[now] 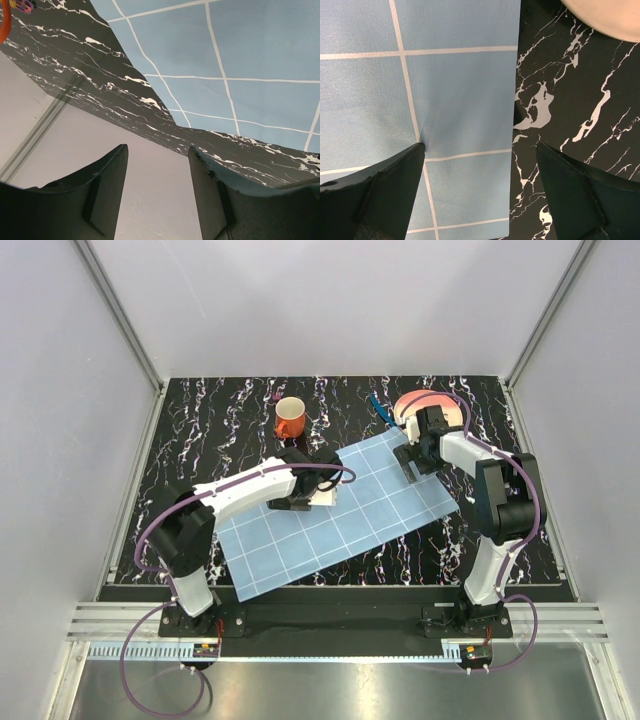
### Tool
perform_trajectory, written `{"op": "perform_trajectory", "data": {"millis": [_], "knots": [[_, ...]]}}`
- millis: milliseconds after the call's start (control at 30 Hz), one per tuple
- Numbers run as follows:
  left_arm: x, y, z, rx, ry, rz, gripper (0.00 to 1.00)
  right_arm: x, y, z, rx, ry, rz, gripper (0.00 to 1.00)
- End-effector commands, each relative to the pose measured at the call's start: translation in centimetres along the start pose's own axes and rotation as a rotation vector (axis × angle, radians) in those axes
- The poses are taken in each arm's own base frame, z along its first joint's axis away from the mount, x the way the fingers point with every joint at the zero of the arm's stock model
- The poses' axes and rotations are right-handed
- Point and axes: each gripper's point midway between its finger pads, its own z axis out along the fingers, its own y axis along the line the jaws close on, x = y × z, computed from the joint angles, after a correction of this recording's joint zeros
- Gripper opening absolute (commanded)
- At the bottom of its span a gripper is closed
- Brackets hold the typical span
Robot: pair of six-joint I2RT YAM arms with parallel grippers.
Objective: Set the dinner table for one person
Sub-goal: Flatten out the napkin at the center of the board.
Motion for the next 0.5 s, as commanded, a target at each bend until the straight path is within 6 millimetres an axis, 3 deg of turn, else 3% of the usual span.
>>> {"op": "perform_trajectory", "data": {"millis": [0, 200, 467], "knots": [[-0.3, -0.3, -0.6, 0.022, -0.070, -0.007, 0.57, 5.2, -1.8, 0.1, 0.067, 0.209, -0.083, 1.00], [-0.2, -3.9, -0.1, 0.148, -0.128, 0.052, 0.57, 4.4, -1.1, -0.5, 0.032, 0.196, -0.106, 1.00], [-1.1, -6.7, -2.6, 0.346, -0.241, 0.081, 0.56, 3.8, 0.0, -0.1, 0.010, 0.194, -0.135, 0.99]]}}
